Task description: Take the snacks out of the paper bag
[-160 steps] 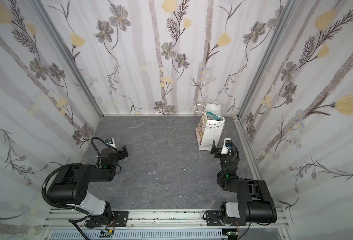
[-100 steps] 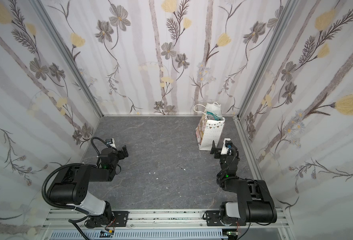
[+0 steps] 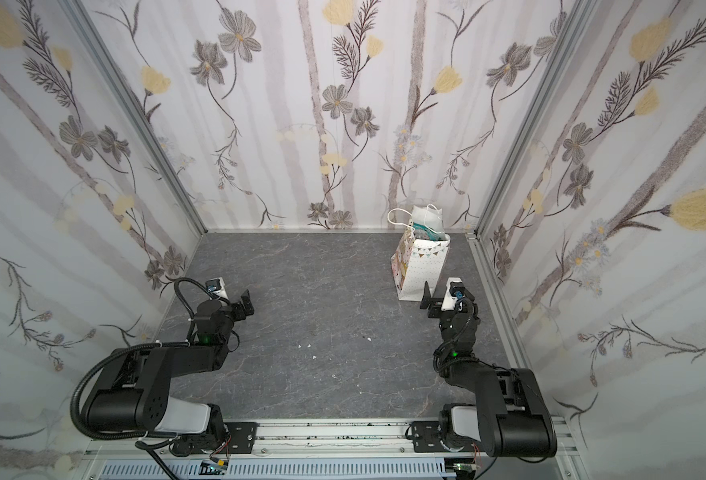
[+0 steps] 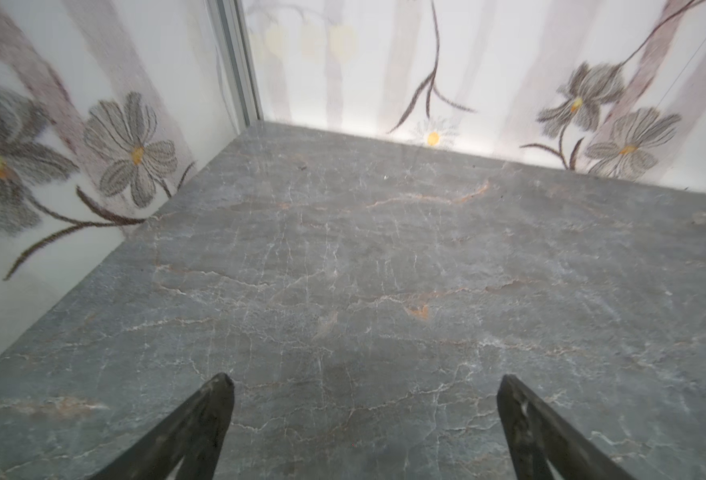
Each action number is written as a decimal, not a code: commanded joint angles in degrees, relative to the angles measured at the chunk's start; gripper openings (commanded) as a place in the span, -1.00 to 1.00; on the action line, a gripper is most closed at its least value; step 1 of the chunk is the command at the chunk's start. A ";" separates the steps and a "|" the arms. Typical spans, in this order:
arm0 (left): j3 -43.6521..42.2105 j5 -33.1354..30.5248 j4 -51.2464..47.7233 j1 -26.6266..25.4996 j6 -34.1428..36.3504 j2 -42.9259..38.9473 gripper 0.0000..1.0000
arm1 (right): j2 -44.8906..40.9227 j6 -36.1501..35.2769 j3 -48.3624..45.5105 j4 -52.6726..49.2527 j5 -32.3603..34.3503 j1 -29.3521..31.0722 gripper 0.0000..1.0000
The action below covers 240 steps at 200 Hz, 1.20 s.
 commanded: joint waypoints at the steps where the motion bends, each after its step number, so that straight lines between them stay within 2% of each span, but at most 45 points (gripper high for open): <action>1: 0.07 -1.91 -5.49 -0.72 -1.84 -10.70 1.00 | -7.65 2.57 3.93 -14.37 0.83 0.45 0.99; 26: 4.41 5.47 -16.43 -1.26 -10.06 -23.35 1.00 | -16.43 11.81 11.44 -35.35 2.67 0.57 0.99; 45: 10.86 11.30 -28.29 -3.27 -15.58 -29.35 1.00 | -19.19 16.16 19.72 -51.11 2.65 0.55 0.99; 62: 17.28 12.06 -38.94 -7.09 -19.30 -32.08 1.00 | -17.30 16.82 29.47 -64.47 1.68 0.40 0.99; 78: 23.59 9.20 -47.96 -11.90 -25.22 -31.47 1.00 | -12.77 16.75 40.23 -74.09 -0.45 -0.37 0.99; 96: 30.54 7.88 -54.75 -18.20 -29.66 -27.53 1.00 | -5.57 16.85 51.25 -81.94 -2.04 -1.98 0.99; 120: 37.21 7.90 -57.59 -25.94 -33.81 -20.05 0.99 | 5.95 16.41 64.51 -88.36 -2.90 -4.60 0.99; 152: 46.88 9.46 -57.68 -33.34 -36.70 -9.53 0.82 | 20.80 15.07 79.92 -94.09 -4.25 -6.23 0.97; 168: 53.51 7.96 -59.81 -36.81 -37.19 -3.12 0.75 | 27.45 14.51 87.84 -97.77 -5.37 -6.86 0.89; 197: 64.19 4.85 -63.70 -40.24 -37.31 6.17 0.73 | 38.32 13.87 99.86 -104.76 -7.93 -7.13 0.66; 240: 73.13 4.04 -65.91 -41.65 -37.46 14.51 0.66 | 47.25 12.96 107.68 -110.93 -10.23 -7.17 0.45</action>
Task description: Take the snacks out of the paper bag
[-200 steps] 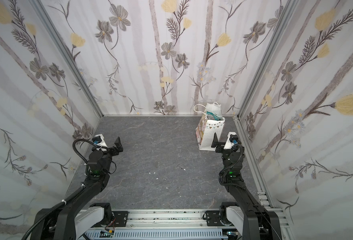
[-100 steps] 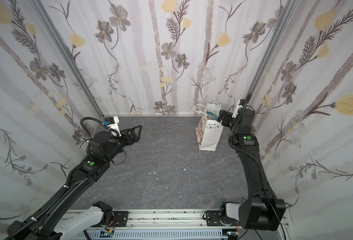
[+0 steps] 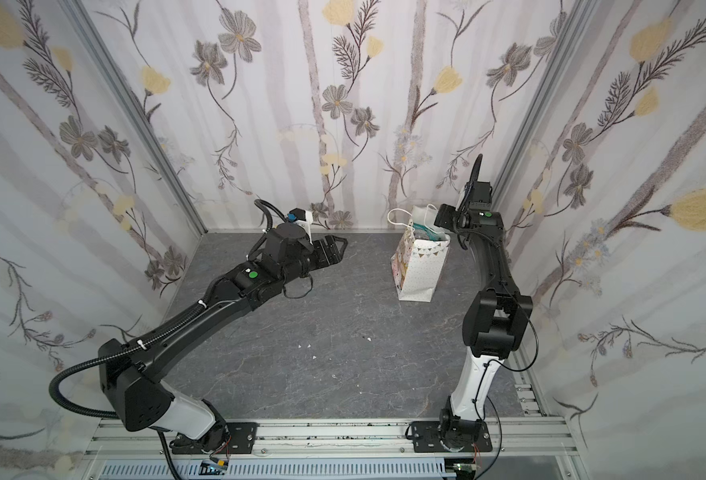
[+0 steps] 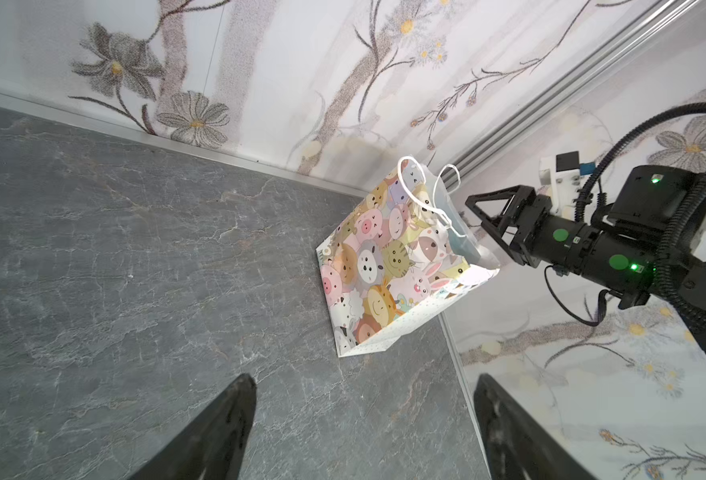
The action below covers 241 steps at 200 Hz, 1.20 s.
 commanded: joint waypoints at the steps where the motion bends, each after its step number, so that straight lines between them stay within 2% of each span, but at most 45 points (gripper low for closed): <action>1: 4.41 -1.26 -2.89 -0.51 -0.64 3.32 0.66 | 3.09 -1.23 3.51 -5.36 -1.93 0.02 0.45; 14: 7.58 -0.70 -4.93 -0.76 -0.16 5.67 0.66 | 3.89 -1.36 3.85 -6.38 -1.38 0.03 0.36; 60: 17.81 1.60 -13.38 -1.49 -1.36 13.81 0.67 | 2.14 -1.05 0.19 -7.17 -8.92 0.38 -0.56; 86: 27.02 2.02 -20.25 -1.92 -3.04 19.91 0.67 | -2.21 0.59 -6.83 -4.27 -11.87 1.15 -0.83; 114: 37.96 4.08 -25.59 -2.43 -4.25 27.37 0.67 | -9.33 3.83 -16.64 1.12 -13.15 2.60 -0.92; 162: 48.67 7.42 -27.52 -2.79 -6.09 35.97 0.64 | -20.96 10.27 -34.18 12.58 -15.80 5.39 -0.97; 202: 61.82 11.27 -32.85 -3.09 -2.51 44.28 0.57 | -24.51 10.24 -38.03 13.50 -14.36 7.44 -0.99; 222: 67.87 7.92 -38.51 -3.12 -0.77 48.60 0.49 | -25.71 10.24 -38.48 13.65 -13.01 8.36 -1.00; 241: 68.80 4.94 -41.34 -2.97 0.87 50.71 0.39 | -26.62 10.26 -38.46 13.76 -12.28 9.69 -1.00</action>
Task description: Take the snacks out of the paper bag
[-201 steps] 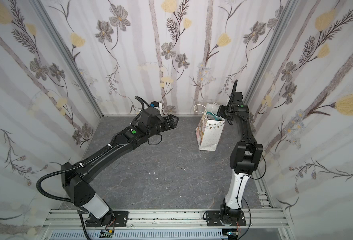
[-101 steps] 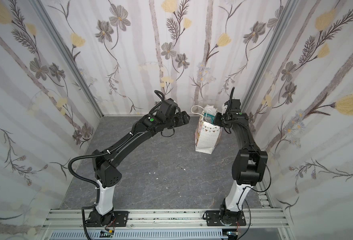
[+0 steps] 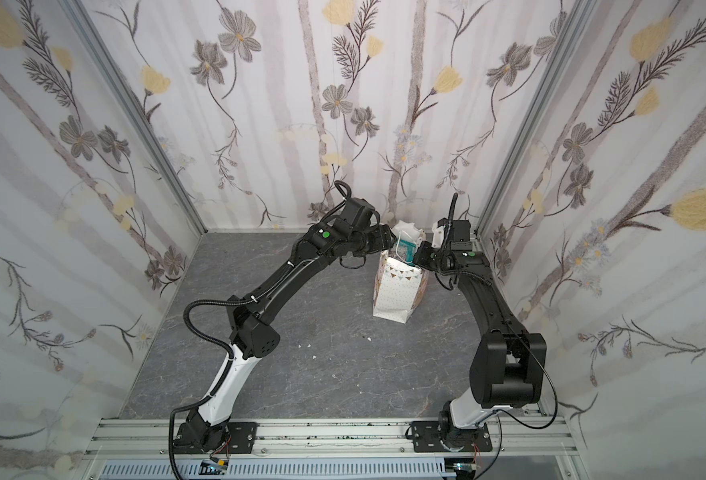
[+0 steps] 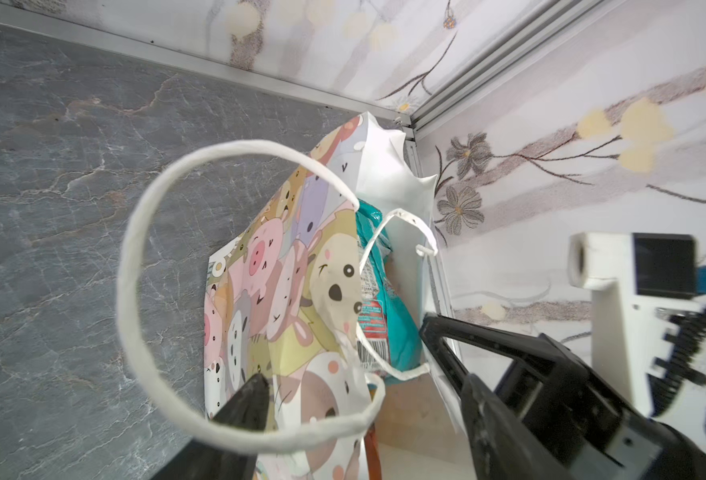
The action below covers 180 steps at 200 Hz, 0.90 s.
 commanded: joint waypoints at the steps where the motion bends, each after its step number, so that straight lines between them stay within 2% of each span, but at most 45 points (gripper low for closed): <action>1: 1.81 -4.32 -7.44 0.17 3.20 2.43 0.39 | -1.16 0.35 -0.11 2.16 -0.29 1.41 -1.00; 18: 1.63 -5.48 -9.34 0.30 3.65 2.89 0.30 | -1.63 0.34 -0.08 2.15 0.32 2.59 -1.00; 53: -2.81 -2.87 -6.50 0.12 1.69 -0.16 -0.22 | -2.46 -0.01 -1.12 1.53 0.29 4.43 -1.00; 100: -14.65 -2.11 -6.16 0.08 1.90 -9.39 -0.54 | -5.95 1.45 -5.70 3.81 -1.62 7.00 -1.00; 120: -25.12 0.49 -3.80 0.12 1.06 -15.96 -0.58 | -7.48 2.72 -8.47 6.76 -4.45 9.87 -1.00; 150: -49.24 2.01 7.86 -0.58 -4.49 -31.51 -0.58 | -9.25 5.00 -10.90 9.18 -6.02 14.68 -1.00; 180: -62.97 0.38 8.80 -1.05 -7.15 -43.62 -0.52 | -10.85 7.36 -12.28 10.36 -6.30 19.77 -0.99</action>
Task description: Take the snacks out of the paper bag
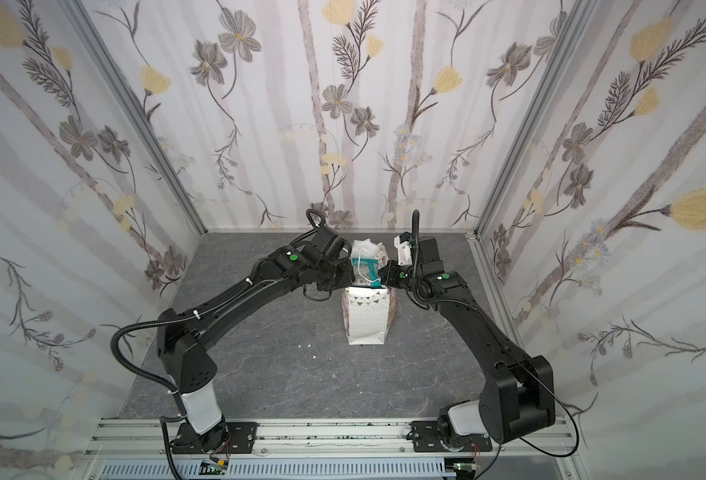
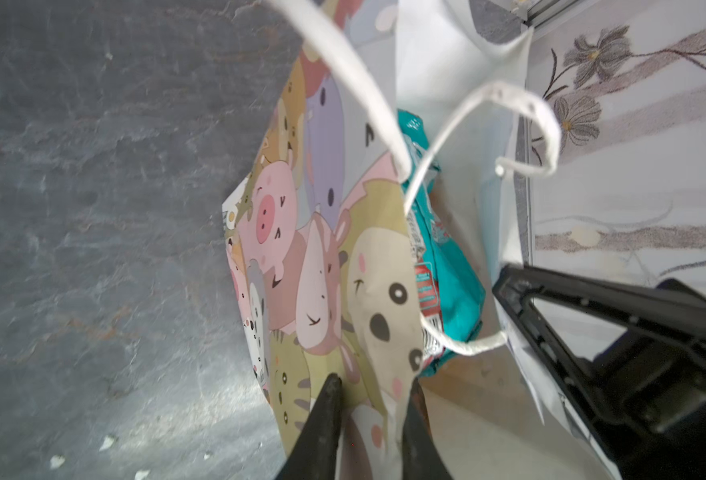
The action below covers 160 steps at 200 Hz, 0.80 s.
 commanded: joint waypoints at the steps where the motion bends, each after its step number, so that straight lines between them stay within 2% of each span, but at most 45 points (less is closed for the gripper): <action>1: -7.33 0.61 3.83 -0.25 -3.81 -7.11 -0.51 | -1.26 2.88 -0.93 4.47 -3.10 3.01 -0.99; 26: -15.75 0.04 3.94 -0.90 -5.86 -14.97 -0.44 | -3.85 5.34 -3.02 5.38 -1.49 8.32 -0.95; 48: -20.61 -3.65 2.70 -1.10 -6.70 -20.48 -0.33 | -6.78 7.05 -4.70 4.51 2.84 11.39 -0.88; 74: -24.02 -8.37 2.81 -1.11 -6.31 -26.01 -0.17 | -10.06 7.68 -5.47 2.54 9.02 11.78 -0.62; 93: -24.55 -10.44 3.99 -1.11 -3.22 -30.02 -0.02 | -12.14 7.15 -3.28 0.67 14.14 11.77 -0.41; 110: -24.55 -11.00 6.02 -1.11 1.20 -33.29 0.08 | -13.59 6.13 0.50 -0.70 16.36 11.90 -0.35; 133: -24.74 -12.16 7.80 -1.10 7.16 -37.80 0.12 | -13.53 3.65 6.25 -1.43 15.04 14.26 -0.30; 160: -25.27 -12.66 8.46 -1.11 14.95 -42.33 0.19 | -9.46 3.39 13.52 -3.75 11.84 18.87 -0.25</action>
